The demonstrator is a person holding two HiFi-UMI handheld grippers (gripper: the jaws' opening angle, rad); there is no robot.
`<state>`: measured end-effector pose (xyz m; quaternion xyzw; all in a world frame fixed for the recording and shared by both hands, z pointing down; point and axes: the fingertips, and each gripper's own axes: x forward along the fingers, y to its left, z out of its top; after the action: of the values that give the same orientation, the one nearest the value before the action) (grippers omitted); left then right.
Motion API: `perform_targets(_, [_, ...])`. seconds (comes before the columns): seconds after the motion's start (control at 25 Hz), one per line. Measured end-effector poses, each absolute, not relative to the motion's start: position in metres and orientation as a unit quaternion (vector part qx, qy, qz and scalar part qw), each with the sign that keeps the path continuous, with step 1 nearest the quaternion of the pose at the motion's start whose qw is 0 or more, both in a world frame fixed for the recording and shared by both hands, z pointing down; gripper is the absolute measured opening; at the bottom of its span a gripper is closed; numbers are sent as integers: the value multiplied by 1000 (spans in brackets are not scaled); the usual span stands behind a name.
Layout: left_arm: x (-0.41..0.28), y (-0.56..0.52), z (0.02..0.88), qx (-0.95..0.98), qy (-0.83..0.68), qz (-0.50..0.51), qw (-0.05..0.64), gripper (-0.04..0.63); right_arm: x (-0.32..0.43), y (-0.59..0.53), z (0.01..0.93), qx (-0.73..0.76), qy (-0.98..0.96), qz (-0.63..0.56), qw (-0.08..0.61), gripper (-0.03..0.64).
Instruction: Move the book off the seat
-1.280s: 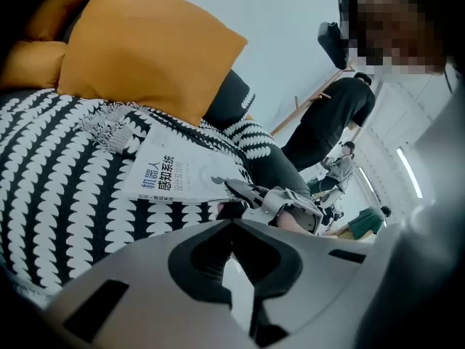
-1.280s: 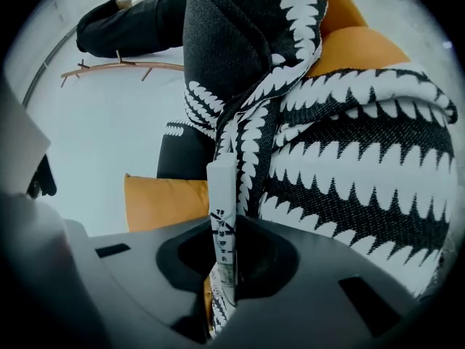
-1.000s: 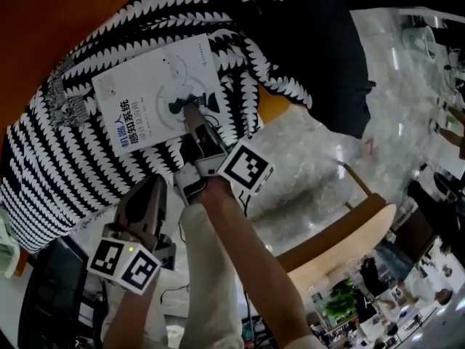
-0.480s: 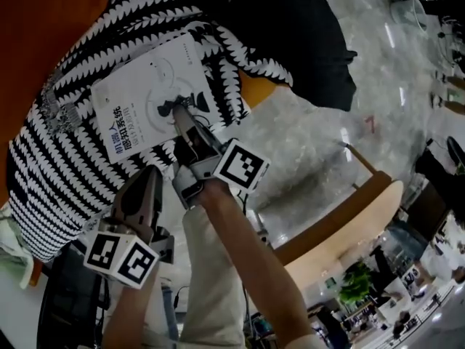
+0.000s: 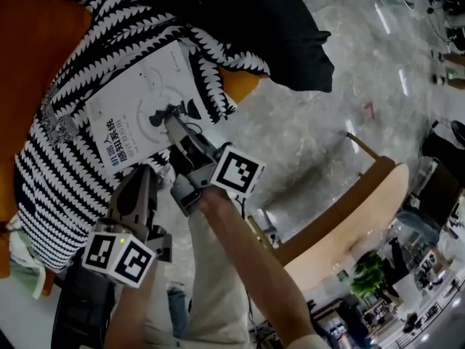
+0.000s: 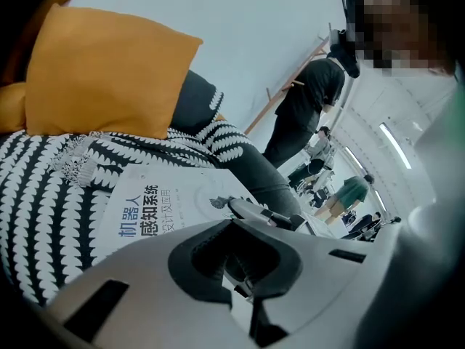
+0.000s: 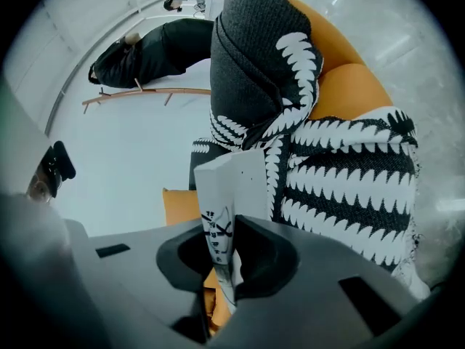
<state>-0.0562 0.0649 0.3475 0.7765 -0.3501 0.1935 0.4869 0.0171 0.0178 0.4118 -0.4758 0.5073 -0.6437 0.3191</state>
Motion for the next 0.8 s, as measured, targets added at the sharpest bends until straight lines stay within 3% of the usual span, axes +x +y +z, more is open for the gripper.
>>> perform_targets(0.8, [-37,89,349,819,-304,187,448,9,28,54,395,-473,558,-594,335,46])
